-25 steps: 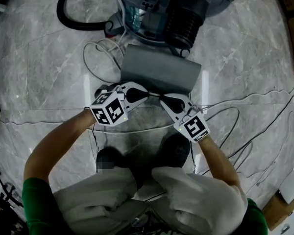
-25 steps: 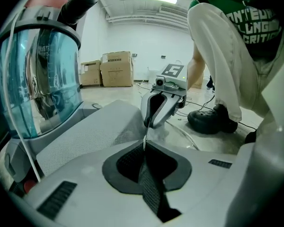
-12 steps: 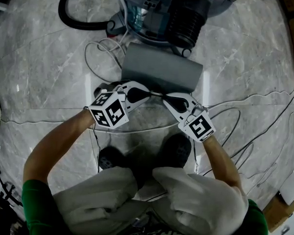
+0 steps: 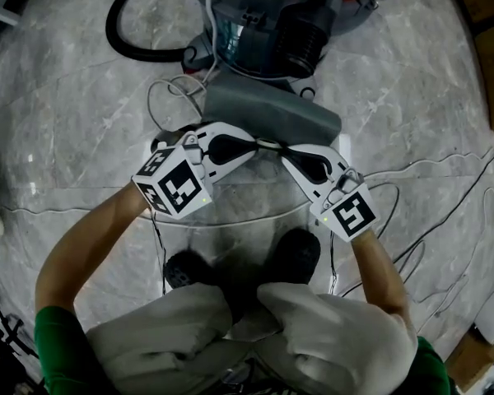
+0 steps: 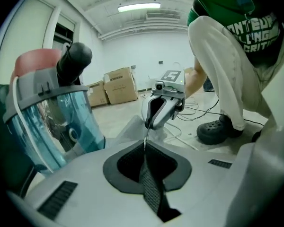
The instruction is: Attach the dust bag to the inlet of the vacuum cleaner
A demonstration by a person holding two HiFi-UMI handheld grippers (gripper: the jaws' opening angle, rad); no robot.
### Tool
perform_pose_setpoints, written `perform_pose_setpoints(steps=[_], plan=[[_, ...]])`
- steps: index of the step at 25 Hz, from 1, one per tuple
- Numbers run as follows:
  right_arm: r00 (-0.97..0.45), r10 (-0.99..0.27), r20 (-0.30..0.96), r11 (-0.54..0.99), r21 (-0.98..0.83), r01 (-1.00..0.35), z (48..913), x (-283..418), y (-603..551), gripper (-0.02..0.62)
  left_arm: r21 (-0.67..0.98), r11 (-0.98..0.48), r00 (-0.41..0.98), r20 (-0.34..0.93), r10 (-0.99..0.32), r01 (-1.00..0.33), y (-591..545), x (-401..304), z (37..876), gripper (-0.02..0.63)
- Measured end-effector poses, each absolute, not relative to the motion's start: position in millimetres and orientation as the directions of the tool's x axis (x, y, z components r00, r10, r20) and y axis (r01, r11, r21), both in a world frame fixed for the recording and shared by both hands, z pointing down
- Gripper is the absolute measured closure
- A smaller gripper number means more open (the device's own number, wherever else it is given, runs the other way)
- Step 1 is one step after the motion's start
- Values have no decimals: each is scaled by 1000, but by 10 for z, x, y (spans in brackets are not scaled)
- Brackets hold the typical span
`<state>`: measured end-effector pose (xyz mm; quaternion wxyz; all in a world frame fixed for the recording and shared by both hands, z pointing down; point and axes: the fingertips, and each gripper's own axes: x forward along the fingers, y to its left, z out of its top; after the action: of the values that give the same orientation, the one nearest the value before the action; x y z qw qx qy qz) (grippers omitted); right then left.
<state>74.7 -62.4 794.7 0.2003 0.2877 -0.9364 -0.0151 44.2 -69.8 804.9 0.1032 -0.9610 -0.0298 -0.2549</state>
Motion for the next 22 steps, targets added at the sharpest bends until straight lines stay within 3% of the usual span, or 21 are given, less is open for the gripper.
perform_pose_setpoints(steps=[22], plan=[[-708, -691, 145, 709, 321, -627, 6304, 773, -912, 565, -438, -899, 935, 311, -172, -19, -1023, 416, 6404, 592]])
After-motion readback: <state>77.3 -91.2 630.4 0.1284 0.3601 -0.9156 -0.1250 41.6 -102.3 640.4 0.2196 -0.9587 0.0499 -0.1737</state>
